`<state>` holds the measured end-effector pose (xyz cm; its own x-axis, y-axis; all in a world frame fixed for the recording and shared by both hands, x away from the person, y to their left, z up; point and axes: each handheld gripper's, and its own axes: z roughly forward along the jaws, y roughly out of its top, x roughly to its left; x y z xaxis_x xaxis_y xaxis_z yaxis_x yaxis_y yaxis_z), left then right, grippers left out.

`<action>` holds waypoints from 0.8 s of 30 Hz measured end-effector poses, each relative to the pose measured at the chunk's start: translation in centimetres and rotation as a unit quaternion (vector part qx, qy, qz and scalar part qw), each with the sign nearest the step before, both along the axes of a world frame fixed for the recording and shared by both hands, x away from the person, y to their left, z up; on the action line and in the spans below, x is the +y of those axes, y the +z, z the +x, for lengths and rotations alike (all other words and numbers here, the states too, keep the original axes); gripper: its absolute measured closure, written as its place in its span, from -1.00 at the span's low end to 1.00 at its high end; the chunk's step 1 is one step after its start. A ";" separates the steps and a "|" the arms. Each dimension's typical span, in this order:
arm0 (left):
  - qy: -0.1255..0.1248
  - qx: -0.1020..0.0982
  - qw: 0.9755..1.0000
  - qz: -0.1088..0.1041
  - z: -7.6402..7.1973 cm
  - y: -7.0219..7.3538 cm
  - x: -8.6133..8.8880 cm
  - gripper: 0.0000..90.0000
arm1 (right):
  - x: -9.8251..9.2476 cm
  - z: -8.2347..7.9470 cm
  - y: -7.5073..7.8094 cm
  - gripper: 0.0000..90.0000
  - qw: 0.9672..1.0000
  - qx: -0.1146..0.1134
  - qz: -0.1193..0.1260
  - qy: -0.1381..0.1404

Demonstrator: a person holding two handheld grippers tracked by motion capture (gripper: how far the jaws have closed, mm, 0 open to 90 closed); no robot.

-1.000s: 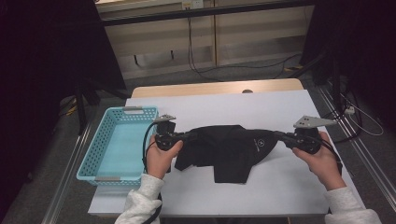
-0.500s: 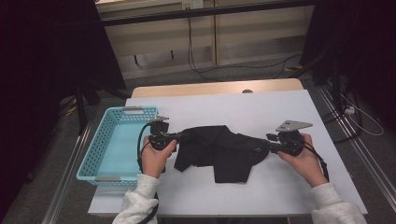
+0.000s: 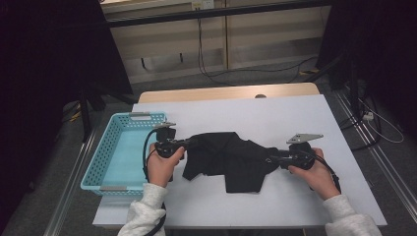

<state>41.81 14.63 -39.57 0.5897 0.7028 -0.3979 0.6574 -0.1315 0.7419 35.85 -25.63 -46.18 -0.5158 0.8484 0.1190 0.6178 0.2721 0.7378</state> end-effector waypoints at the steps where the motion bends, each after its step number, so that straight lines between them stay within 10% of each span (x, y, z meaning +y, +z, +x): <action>1: -0.002 0.001 1.000 0.000 0.0 0.0 0.0 0.86 | 0.1 -0.1 0.0 0.53 1.000 -0.004 0.000 0.004; 6: -0.009 0.003 1.000 -0.001 -0.2 0.0 -0.4 0.85 | 0.3 -0.2 0.1 0.87 1.000 -0.006 0.002 0.022; 24: -0.028 0.048 0.997 0.052 -0.2 -2.7 -3.1 0.71 | -6.0 -1.6 3.1 0.89 0.998 -0.047 0.025 -0.032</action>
<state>41.61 11.56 -42.32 0.5909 0.7108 -0.3815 0.7150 -0.2424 0.6558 34.21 -31.65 -43.06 -0.4723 0.8737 0.1163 0.5598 0.1954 0.8053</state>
